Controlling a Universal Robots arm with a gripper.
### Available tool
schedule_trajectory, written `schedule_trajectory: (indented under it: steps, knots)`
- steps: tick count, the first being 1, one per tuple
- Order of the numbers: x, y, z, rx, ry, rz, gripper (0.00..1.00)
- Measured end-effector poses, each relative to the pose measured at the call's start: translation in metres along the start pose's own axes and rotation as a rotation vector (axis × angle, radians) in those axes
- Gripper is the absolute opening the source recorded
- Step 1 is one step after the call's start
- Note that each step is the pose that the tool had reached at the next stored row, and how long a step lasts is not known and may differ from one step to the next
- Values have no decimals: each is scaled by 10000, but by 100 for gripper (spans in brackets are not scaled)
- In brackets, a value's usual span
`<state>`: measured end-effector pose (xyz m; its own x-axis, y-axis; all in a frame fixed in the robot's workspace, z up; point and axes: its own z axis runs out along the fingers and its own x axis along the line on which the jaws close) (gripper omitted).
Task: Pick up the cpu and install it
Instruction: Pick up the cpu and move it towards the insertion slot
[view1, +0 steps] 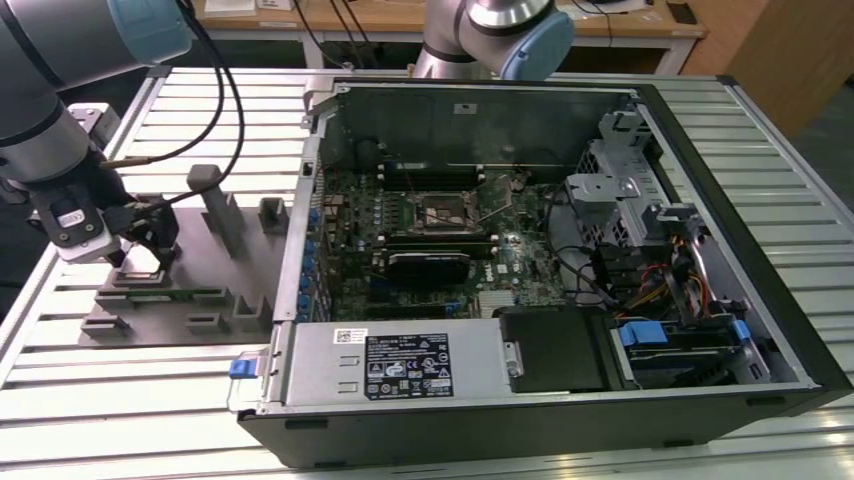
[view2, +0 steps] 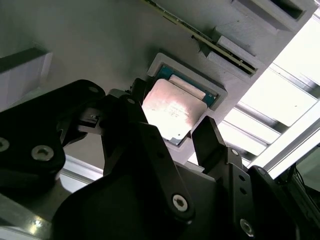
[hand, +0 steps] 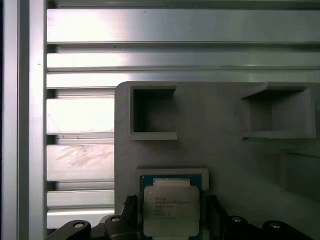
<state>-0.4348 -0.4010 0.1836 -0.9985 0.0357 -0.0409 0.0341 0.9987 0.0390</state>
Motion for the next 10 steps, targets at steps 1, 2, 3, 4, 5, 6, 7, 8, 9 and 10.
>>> schedule_trajectory:
  steps: [1,2,3,4,5,6,7,8,9,10]
  knots:
    - [0,0,0,0,0,0,65]
    - [0,0,-1,0,0,0,65]
    - [0,0,-1,0,0,0,65]
    - [0,0,0,-1,17,0,65]
    - [-1,-1,0,2,66,0,65]
    - [-1,-1,0,3,72,2,65]
    - [0,-1,0,4,77,3,65]
    - [0,0,0,4,80,3,65]
    - [-1,0,0,3,83,3,65]
    - [0,0,0,4,86,4,65]
